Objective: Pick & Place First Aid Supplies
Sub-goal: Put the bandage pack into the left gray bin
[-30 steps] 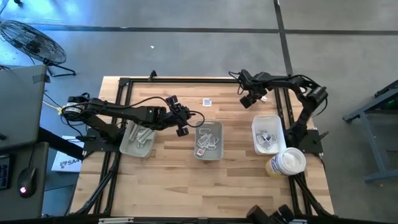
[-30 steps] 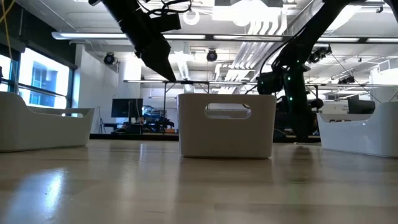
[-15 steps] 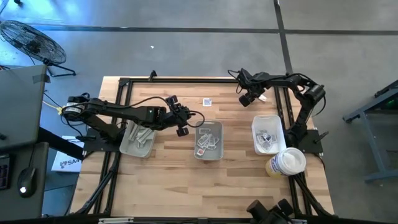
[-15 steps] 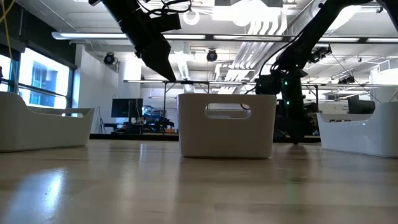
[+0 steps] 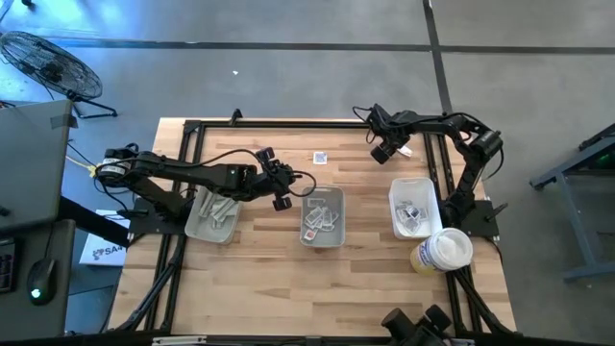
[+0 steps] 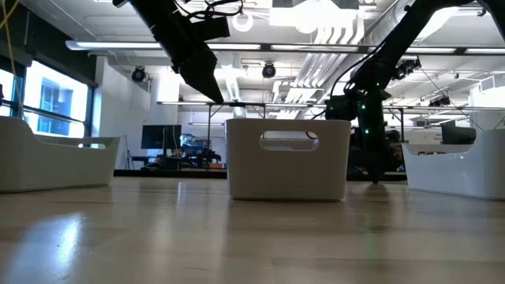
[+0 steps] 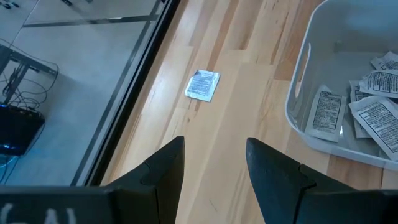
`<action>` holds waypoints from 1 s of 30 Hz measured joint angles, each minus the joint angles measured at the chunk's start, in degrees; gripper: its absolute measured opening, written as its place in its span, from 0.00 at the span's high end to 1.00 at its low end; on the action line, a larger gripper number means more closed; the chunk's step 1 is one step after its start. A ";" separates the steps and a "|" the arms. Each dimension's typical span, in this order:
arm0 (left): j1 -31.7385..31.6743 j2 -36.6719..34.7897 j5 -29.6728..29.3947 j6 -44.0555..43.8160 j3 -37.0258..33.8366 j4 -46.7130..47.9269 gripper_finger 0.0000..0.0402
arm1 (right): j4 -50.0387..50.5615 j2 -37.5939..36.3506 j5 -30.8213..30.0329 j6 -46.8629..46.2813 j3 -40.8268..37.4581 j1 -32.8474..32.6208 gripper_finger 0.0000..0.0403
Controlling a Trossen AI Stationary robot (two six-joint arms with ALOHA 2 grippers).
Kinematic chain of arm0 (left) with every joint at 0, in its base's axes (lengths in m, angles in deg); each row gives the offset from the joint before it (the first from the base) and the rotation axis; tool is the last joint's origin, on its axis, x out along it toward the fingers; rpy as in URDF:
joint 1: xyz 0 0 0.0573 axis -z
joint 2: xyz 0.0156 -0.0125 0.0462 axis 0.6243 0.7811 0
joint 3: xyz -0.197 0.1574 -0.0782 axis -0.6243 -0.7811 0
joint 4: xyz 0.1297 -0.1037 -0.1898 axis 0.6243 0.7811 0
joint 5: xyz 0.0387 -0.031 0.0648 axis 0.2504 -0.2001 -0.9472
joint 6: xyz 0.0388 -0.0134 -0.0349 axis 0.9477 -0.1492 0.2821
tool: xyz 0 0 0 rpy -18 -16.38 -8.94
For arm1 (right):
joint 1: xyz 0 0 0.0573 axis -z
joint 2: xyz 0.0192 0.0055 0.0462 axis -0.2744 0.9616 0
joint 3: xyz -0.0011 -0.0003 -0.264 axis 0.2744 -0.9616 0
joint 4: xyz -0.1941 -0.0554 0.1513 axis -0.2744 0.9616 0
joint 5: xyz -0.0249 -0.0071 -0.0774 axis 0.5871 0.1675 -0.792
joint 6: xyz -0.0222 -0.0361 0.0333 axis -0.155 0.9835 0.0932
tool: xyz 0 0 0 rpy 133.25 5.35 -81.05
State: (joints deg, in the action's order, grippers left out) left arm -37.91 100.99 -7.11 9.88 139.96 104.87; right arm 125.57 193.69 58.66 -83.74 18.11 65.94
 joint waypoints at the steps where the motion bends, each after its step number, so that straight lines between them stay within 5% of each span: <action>1: 0.01 0.00 0.00 0.00 0.00 0.00 0.58 | 0.09 0.00 -0.19 1.19 0.00 -0.01 0.65; 16: -0.01 0.00 0.00 0.00 0.00 0.04 0.58 | 1.62 0.09 -2.36 5.33 -0.09 -0.63 0.67; 30: 0.01 0.00 0.00 0.01 0.00 0.17 0.58 | -2.02 -0.07 3.66 6.32 -0.98 0.18 0.98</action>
State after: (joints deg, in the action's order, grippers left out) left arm -37.91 100.99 -7.11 9.89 139.96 105.04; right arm 123.55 193.62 62.31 -77.42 17.13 66.12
